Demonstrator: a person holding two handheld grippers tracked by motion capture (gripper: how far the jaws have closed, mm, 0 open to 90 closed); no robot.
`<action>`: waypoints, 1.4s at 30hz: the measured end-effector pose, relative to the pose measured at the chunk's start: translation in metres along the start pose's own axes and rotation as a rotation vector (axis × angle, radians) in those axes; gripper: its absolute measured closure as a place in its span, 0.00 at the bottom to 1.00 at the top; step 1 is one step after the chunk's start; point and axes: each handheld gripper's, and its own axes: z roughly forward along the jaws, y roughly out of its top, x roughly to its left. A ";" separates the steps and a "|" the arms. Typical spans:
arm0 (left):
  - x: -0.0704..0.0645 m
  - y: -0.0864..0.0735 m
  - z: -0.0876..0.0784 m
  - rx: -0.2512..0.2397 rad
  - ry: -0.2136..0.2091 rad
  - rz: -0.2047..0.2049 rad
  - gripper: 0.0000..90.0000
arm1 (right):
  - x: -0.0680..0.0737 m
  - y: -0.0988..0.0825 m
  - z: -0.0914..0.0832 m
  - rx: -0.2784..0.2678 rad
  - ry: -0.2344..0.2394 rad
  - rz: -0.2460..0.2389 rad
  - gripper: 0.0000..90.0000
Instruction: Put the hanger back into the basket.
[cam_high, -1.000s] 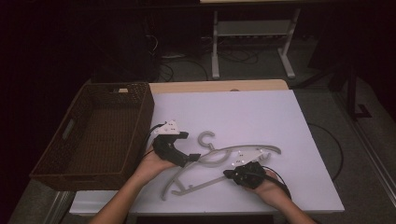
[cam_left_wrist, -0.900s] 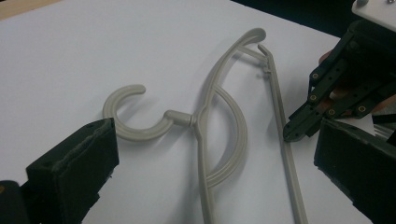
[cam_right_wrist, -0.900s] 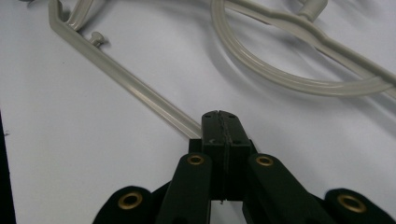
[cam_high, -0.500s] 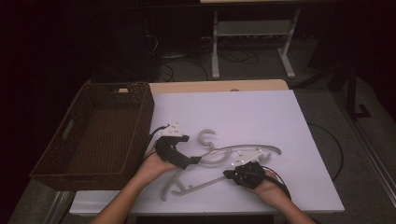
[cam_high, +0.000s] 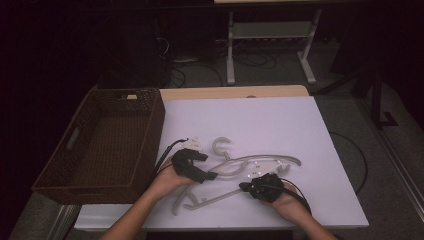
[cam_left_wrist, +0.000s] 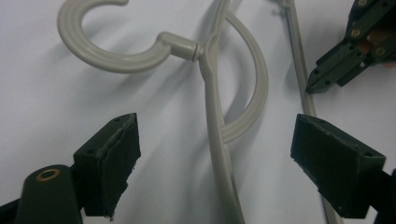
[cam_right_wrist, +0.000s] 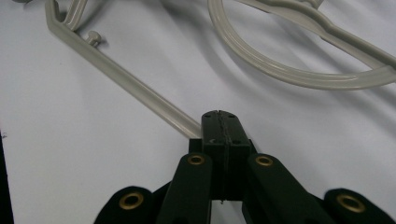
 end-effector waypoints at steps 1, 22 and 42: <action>0.000 0.000 0.000 0.000 0.000 0.000 0.20 | 0.000 0.000 0.000 0.000 0.000 0.001 1.00; 0.001 -0.006 0.008 0.087 -0.058 0.014 0.78 | 0.000 0.000 0.000 0.003 -0.003 -0.003 1.00; -0.001 -0.003 0.010 0.098 -0.012 -0.041 0.89 | 0.001 0.000 0.000 0.003 -0.004 -0.005 1.00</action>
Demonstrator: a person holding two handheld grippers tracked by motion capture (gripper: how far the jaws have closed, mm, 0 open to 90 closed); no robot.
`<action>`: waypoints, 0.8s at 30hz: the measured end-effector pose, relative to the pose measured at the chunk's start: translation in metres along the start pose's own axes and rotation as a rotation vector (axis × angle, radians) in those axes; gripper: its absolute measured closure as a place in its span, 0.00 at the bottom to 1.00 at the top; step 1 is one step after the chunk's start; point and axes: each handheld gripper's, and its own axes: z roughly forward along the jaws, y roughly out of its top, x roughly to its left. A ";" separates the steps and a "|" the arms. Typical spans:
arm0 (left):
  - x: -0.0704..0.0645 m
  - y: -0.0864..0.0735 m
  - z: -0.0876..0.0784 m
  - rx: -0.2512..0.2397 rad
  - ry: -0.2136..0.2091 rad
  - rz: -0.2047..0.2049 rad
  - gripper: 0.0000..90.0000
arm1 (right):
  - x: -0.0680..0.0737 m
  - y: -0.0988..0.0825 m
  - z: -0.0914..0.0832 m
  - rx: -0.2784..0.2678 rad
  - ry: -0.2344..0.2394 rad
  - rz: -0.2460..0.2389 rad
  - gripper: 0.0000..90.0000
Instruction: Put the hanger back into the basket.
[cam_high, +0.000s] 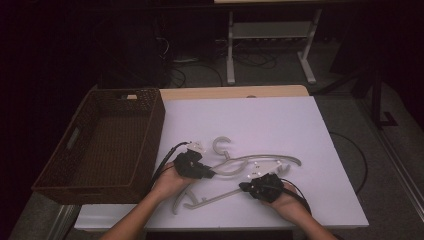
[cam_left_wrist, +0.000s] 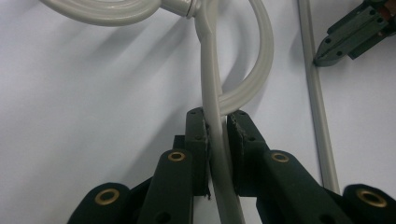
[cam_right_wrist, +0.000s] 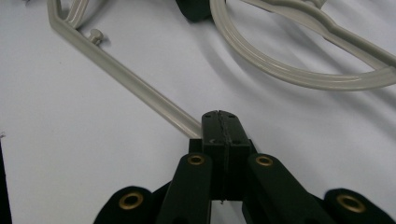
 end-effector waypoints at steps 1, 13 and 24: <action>0.000 0.000 0.000 0.002 0.006 -0.002 0.89 | 0.000 0.000 0.000 0.000 -0.001 -0.001 1.00; -0.002 0.002 -0.003 0.010 0.061 0.035 0.92 | -0.004 0.002 -0.019 -0.112 0.022 0.008 0.79; 0.001 0.007 -0.020 -0.044 0.098 0.009 0.92 | -0.005 0.002 -0.042 -0.244 -0.001 0.044 0.30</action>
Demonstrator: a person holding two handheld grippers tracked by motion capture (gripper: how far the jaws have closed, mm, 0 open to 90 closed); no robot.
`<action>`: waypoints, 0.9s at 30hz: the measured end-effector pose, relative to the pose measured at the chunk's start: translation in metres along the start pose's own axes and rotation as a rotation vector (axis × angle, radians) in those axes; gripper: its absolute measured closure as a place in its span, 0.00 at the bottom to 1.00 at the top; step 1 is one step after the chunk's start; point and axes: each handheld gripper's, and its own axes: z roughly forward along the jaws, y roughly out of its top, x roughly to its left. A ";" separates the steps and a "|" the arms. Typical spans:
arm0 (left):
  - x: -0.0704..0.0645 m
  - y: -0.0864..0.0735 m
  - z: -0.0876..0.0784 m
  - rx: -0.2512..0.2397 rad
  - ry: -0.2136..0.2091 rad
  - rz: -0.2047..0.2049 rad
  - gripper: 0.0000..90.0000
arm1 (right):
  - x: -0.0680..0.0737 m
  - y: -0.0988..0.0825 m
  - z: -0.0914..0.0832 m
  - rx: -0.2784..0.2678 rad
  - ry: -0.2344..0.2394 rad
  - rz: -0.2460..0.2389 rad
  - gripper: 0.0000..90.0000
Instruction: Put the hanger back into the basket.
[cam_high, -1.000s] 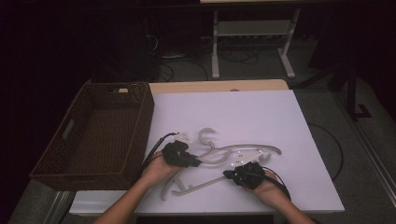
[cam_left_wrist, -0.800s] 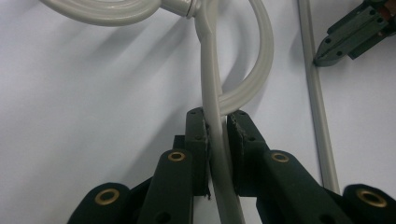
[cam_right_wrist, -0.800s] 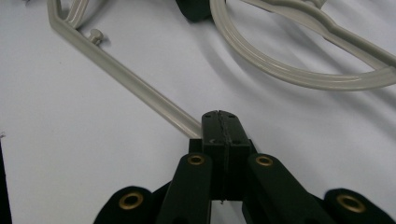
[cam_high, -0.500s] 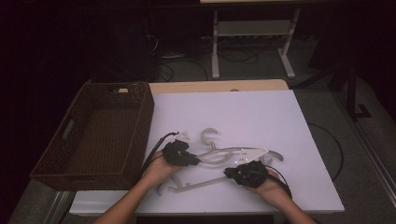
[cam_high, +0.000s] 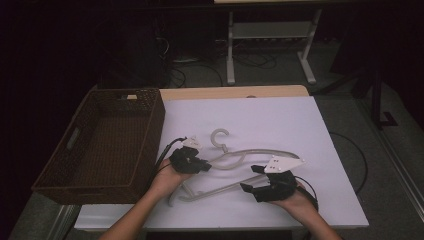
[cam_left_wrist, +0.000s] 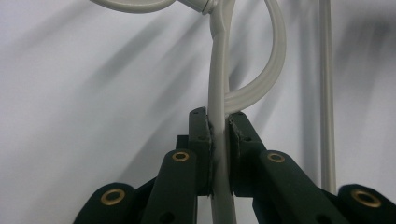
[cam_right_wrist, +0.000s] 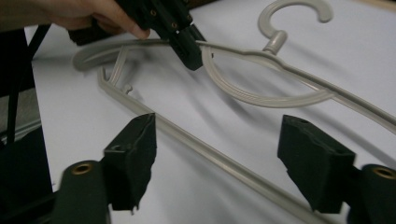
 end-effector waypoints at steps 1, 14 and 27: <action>0.000 0.001 -0.003 -0.004 0.009 0.001 0.92 | 0.000 0.000 -0.003 -0.017 -0.007 0.003 0.28; -0.005 0.021 -0.031 -0.009 0.101 -0.041 0.92 | -0.005 0.000 -0.026 -0.127 -0.061 0.025 0.15; -0.002 0.058 -0.070 -0.017 0.178 -0.035 0.92 | -0.006 0.004 -0.042 -0.226 -0.067 0.032 0.14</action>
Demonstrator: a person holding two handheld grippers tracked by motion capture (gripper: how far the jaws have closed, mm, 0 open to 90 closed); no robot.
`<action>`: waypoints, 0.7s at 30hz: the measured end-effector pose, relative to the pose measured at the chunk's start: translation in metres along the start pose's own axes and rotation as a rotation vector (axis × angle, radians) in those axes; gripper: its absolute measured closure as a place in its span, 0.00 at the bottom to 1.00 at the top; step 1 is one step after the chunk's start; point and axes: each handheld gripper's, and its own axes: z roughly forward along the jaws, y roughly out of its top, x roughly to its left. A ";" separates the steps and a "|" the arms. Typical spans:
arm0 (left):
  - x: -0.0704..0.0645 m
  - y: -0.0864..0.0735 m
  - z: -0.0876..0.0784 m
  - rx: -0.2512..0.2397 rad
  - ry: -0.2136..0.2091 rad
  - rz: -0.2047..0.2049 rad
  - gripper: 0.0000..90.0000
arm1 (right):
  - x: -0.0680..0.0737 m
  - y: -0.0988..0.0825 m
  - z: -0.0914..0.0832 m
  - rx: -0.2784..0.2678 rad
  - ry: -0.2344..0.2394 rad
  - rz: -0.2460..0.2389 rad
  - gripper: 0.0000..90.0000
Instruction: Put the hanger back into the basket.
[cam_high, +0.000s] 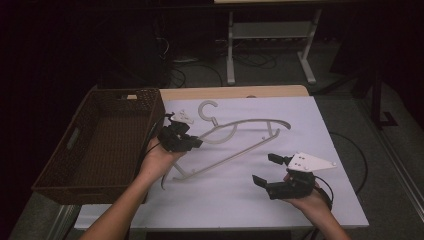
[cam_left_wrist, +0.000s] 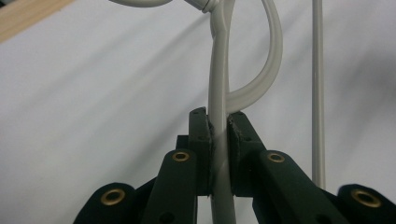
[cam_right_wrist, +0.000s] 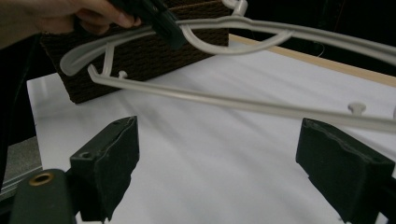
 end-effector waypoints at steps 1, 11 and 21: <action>0.001 0.003 -0.005 -0.008 0.005 0.002 0.92 | 0.000 0.000 -0.001 -0.006 -0.003 0.003 0.14; 0.012 0.011 -0.034 -0.016 0.030 -0.004 0.92 | -0.002 -0.001 0.000 -0.007 -0.009 0.012 0.14; 0.036 0.009 -0.068 -0.031 0.071 -0.025 0.92 | -0.004 -0.002 0.000 -0.010 -0.016 0.021 0.14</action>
